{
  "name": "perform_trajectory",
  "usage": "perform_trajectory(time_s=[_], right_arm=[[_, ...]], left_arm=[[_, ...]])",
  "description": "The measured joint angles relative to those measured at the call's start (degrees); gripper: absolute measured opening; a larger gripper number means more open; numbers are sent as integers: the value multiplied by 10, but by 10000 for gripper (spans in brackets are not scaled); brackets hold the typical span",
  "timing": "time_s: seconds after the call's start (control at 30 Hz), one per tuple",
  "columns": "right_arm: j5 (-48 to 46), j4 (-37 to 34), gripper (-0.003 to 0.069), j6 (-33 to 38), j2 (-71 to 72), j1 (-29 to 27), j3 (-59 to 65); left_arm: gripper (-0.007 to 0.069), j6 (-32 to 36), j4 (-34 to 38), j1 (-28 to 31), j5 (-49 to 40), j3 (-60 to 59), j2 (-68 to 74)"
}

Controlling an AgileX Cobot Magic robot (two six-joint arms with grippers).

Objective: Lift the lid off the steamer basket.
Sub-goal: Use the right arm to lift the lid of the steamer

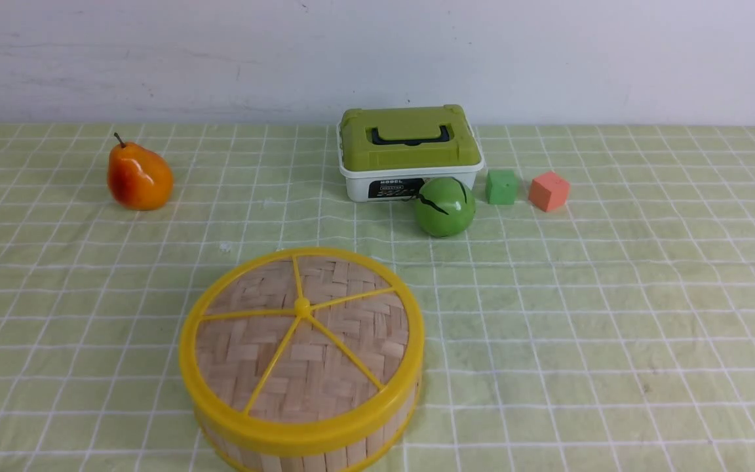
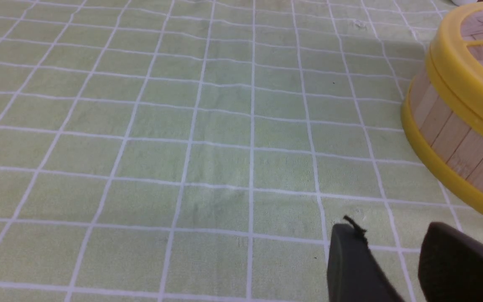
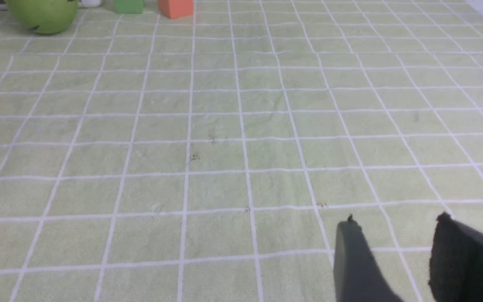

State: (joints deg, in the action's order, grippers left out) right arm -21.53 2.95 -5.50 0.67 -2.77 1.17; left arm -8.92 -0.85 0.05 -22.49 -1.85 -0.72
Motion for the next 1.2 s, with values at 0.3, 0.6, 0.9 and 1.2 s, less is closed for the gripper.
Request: perform_trajectory(time_s=[0.3,0.6,0.9,1.2], right_arm=[[0,0,241,0,0,0,0],[0,0,241,0,0,0,0],[0,0,241,0,0,0,0],[0,-11,241,-2,0,0,0]], left_arm=[[239,0,0,0,0,0,0],[239,0,0,0,0,0,0],[239,0,0,0,0,0,0],[239,0,0,0,0,0,0]])
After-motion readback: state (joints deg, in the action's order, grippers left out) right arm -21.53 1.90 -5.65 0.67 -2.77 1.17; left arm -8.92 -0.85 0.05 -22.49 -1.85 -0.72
